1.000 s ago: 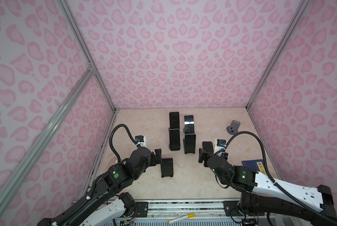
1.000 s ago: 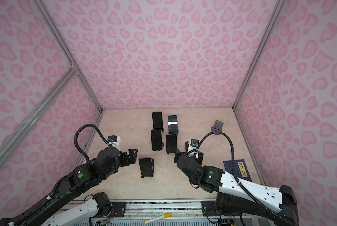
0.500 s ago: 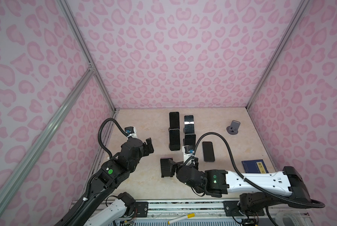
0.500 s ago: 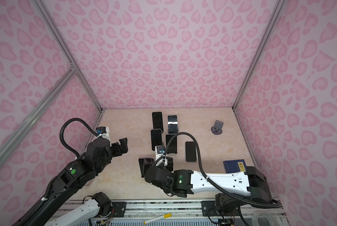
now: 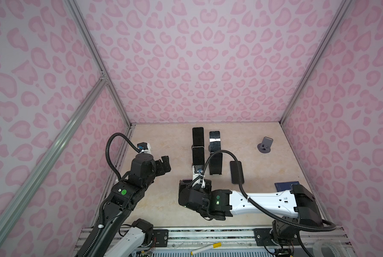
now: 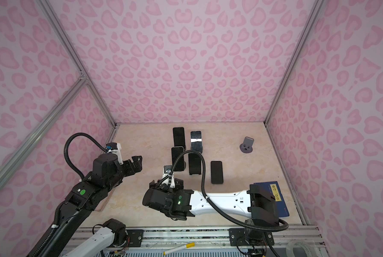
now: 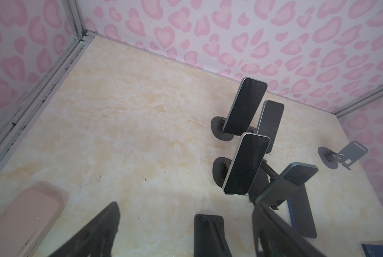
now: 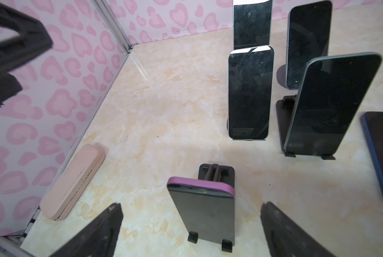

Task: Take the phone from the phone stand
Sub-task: 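Close the right gripper on the top edge of the purple-cased phone, then lift the purple-cased phone up out of its black stand with the right gripper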

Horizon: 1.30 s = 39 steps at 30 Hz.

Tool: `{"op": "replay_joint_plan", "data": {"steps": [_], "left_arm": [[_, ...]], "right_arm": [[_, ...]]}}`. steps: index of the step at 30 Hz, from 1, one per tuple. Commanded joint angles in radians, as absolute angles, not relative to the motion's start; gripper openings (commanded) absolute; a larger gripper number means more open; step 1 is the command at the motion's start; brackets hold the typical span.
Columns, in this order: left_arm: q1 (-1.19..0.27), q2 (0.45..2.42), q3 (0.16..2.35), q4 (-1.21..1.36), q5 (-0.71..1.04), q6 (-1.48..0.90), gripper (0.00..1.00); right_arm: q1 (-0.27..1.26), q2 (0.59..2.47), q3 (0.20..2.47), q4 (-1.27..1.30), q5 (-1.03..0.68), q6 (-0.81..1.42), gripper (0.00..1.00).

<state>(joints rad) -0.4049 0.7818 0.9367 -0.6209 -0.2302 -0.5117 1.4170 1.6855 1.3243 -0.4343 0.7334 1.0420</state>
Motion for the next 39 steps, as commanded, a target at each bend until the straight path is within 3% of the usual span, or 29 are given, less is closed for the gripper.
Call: {"op": "replay_joint_plan", "data": {"steps": [1,39], "left_arm": [[-0.398,0.772,0.929,-0.584,-0.19,-0.507,0.96],[-0.372,0.753,0.9,-0.548,-0.098,-0.523,0.96]], "right_arm": [[1.417,1.721,1.353,-0.517,0.779,1.092,0.99],[1.358,1.915,1.441,-0.512,0.754,1.115,0.97]]}}
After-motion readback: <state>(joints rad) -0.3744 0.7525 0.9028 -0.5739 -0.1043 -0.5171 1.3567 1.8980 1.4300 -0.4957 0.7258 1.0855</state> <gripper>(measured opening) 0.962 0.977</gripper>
